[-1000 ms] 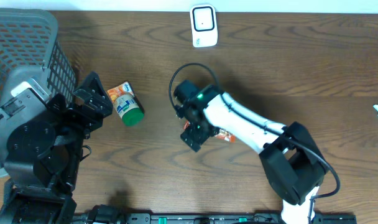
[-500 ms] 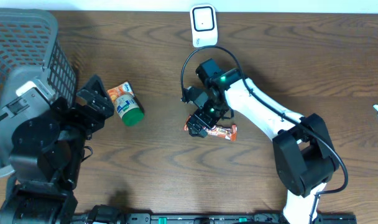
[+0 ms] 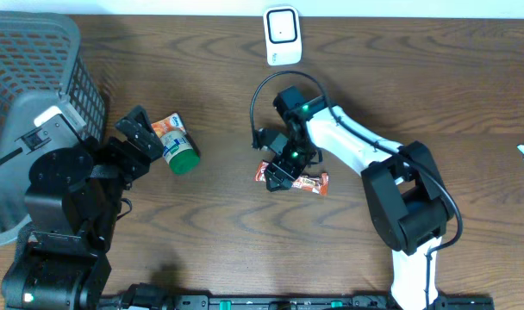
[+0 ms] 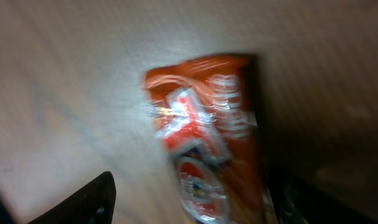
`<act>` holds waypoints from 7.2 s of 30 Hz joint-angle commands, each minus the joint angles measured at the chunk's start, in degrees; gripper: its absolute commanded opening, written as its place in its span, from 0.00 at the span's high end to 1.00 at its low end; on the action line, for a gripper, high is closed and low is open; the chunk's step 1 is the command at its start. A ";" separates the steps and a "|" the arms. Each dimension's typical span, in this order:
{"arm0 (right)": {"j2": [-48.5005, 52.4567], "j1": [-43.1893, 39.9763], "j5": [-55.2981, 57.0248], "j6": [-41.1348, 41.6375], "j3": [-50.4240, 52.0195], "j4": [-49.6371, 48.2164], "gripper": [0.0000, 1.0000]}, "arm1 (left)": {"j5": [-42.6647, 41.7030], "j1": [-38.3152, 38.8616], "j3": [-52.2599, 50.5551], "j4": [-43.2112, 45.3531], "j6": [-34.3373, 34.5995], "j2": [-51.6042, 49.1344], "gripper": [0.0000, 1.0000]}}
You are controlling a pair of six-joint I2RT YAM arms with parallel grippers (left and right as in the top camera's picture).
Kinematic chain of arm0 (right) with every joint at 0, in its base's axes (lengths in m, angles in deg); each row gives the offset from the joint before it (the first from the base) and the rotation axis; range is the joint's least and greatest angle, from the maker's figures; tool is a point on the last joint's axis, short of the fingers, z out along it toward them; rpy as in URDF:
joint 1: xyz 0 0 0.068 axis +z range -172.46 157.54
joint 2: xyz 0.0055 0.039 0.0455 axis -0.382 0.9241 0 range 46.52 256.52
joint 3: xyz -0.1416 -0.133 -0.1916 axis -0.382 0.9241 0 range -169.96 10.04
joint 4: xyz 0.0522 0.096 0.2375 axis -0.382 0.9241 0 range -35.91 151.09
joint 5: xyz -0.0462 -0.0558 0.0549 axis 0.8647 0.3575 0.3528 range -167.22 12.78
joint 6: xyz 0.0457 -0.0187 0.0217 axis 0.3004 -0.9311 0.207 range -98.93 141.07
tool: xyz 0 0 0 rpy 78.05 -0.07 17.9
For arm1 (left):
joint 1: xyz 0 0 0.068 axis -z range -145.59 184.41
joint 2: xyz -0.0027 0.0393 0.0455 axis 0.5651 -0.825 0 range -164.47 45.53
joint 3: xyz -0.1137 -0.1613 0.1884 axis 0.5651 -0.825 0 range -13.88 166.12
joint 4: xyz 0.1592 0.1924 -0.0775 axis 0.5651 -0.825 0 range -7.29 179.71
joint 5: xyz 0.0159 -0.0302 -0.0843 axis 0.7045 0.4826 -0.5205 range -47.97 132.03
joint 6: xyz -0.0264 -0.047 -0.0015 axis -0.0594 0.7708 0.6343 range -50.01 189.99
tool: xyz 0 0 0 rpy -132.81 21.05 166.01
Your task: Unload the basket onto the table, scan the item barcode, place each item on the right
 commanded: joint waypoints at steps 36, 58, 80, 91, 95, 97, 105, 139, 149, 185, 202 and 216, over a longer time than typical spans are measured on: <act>1.75 3.17 65.40 30.36 -12.76 13.62 0.99 | 5.35 -0.24 0.61 -3.45 -0.59 0.04 0.01; 1.77 -11.80 16.79 15.15 -15.12 6.29 0.27 | 7.87 -0.24 0.61 -6.69 -1.84 0.04 0.01; 13.70 -24.17 2.08 12.02 -15.12 1.77 0.38 | 7.87 -0.24 0.52 -8.15 -1.86 0.04 0.01; 18.88 -23.21 5.18 10.51 -14.93 13.79 0.99 | 7.91 -0.24 0.52 -11.61 -1.90 0.04 0.01; 17.07 -23.34 5.31 10.82 -15.74 16.55 0.99 | 7.93 -0.24 0.52 -11.72 -1.90 0.04 0.01; 15.04 -23.30 5.55 11.87 -16.61 17.68 0.98 | 7.93 -0.24 0.52 -11.72 -1.88 0.04 0.01; 3.26 -19.08 42.88 31.74 -17.27 15.63 0.98 | 7.93 -0.24 0.52 -11.72 -1.88 0.04 0.01; 6.03 23.82 87.76 61.40 4.87 -2.12 0.98 | 9.60 -0.24 0.52 -12.07 -2.08 0.07 0.01; 6.05 31.06 81.42 52.22 5.35 -4.15 0.97 | 9.62 -0.24 0.52 -12.90 -2.08 0.07 0.01; -4.26 44.02 68.83 44.59 5.31 3.76 0.01 | 4.92 -0.24 8.66 -7.32 -5.75 0.24 0.01; -15.15 10.67 7.32 28.48 5.38 8.26 0.01 | 4.61 -0.24 8.66 -11.21 -5.53 0.22 0.01; -12.31 -0.15 6.54 29.22 5.44 -0.63 0.99 | 4.59 -0.24 8.39 -14.01 -5.49 0.04 0.01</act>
